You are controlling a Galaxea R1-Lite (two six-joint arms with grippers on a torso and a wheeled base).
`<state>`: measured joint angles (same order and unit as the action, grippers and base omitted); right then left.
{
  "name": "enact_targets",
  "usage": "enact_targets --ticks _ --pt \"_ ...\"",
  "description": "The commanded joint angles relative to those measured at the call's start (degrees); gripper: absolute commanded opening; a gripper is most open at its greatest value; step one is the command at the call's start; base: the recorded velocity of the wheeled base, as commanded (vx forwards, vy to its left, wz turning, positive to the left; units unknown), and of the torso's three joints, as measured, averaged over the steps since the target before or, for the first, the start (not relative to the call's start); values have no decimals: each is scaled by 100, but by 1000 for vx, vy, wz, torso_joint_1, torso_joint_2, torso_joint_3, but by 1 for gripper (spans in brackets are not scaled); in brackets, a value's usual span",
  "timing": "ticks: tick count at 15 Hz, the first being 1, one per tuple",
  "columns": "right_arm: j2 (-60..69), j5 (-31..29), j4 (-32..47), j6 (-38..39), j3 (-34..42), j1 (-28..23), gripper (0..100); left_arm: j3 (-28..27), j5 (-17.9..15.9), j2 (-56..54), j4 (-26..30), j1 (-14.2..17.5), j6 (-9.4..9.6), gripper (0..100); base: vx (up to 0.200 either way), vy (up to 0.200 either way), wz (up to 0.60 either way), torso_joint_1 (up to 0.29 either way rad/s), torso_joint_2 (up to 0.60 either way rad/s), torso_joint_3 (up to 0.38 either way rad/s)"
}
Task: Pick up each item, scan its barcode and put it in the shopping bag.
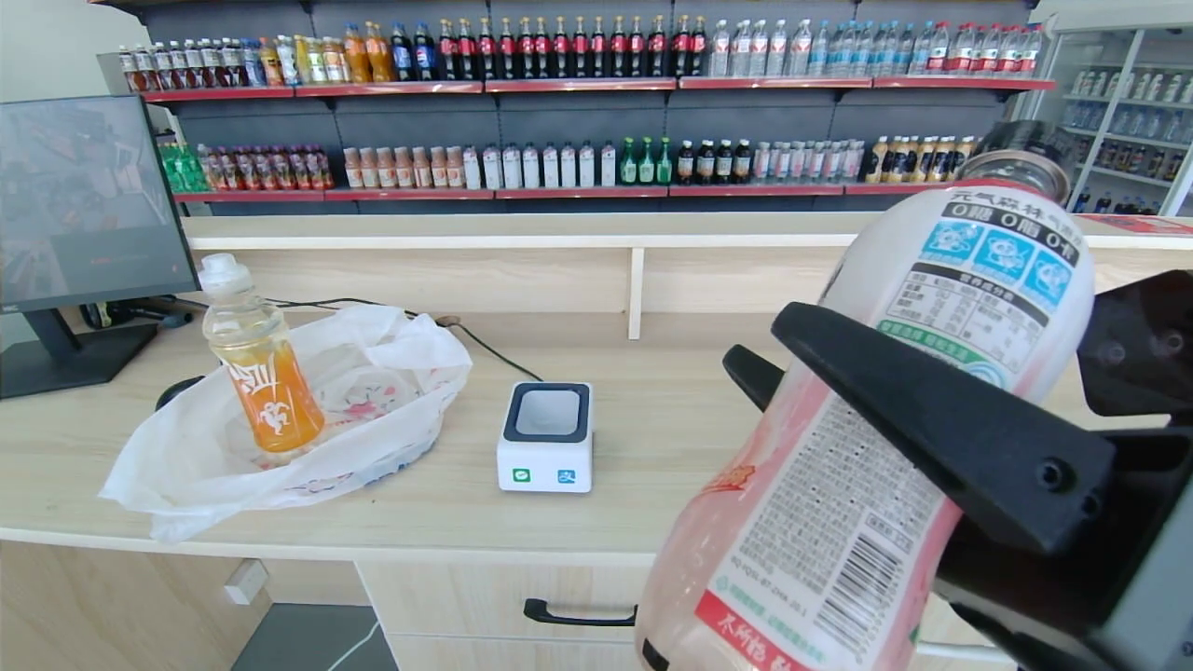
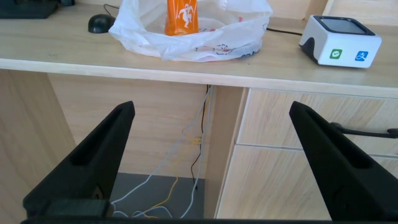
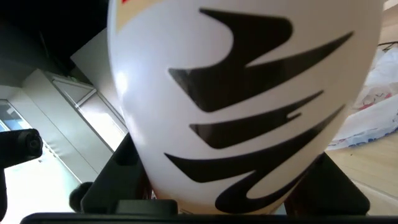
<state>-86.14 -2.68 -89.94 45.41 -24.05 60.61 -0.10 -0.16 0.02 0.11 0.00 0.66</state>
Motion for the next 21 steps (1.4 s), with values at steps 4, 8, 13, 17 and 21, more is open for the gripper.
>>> enact_targets --ticks 4,8,13,17,21 --pt "45 251 -6 -929 436 -252 0 1 -2 -2 -2 0 -4 100 0 0 0 0 0 0" --pt "212 796 -6 -2546 955 -630 0 1 -2 -2 7 9 -4 100 0 0 0 0 0 0" --pt "106 286 -6 -4154 981 -1631 0 1 -2 -2 7 0 -4 100 0 0 0 0 0 0" --pt "-96 -250 -6 -4356 1025 -2220 0 1 -2 -2 -2 0 -4 100 0 0 0 0 0 0" --pt "71 -250 -6 -4330 1368 -2247 0 1 -2 -2 7 0 -4 100 0 0 0 0 0 0"
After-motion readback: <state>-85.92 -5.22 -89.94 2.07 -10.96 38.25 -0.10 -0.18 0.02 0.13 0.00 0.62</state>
